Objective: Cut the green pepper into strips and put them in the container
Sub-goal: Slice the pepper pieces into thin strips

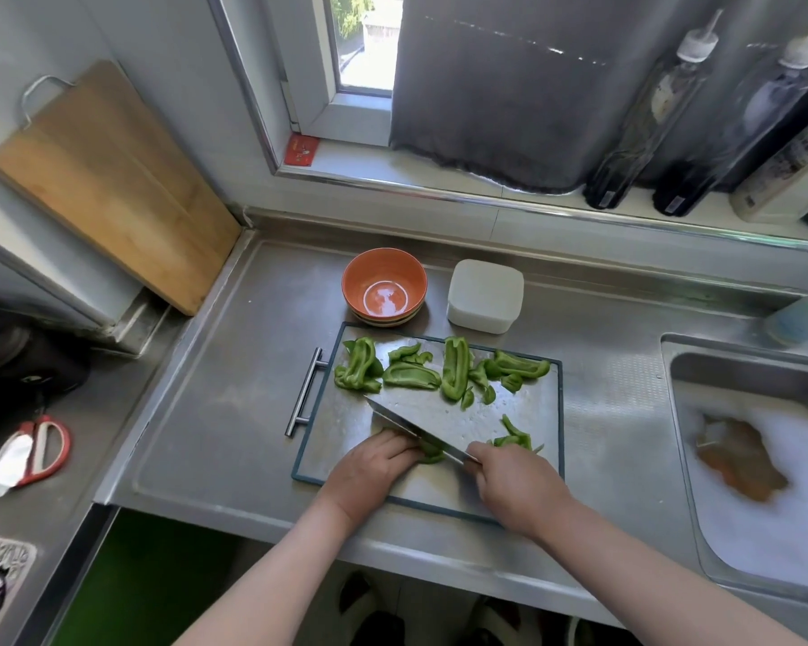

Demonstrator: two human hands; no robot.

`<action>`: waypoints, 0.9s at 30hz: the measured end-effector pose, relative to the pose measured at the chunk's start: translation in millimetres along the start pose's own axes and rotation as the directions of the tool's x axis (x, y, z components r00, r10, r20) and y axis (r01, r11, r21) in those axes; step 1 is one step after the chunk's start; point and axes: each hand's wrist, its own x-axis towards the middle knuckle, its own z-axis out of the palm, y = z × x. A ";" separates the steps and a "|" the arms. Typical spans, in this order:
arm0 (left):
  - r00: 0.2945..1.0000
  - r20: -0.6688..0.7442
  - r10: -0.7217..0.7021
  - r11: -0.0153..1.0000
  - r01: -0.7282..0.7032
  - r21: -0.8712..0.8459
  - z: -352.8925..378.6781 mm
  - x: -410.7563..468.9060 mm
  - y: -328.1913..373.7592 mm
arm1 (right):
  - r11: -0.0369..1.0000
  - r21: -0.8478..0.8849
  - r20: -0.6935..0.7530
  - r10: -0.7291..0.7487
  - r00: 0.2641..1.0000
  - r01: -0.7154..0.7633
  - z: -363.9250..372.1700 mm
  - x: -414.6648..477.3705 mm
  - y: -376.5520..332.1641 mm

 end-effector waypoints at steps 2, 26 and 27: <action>1.000 -0.012 0.004 1.000 -0.003 0.006 3.4 0.6 -0.5 | 1.000 0.021 0.011 0.010 1.000 -0.010 2.1 4.2 -1.1; 0.982 -0.191 -0.015 0.999 0.020 0.026 16.1 4.6 4.0 | 0.997 -0.077 -0.067 -0.035 0.997 0.030 1.5 -25.0 -9.1; 0.981 -0.194 -0.015 0.999 0.020 0.026 15.9 5.0 4.1 | 0.997 -0.078 -0.067 -0.033 0.997 0.028 1.5 -24.2 -9.4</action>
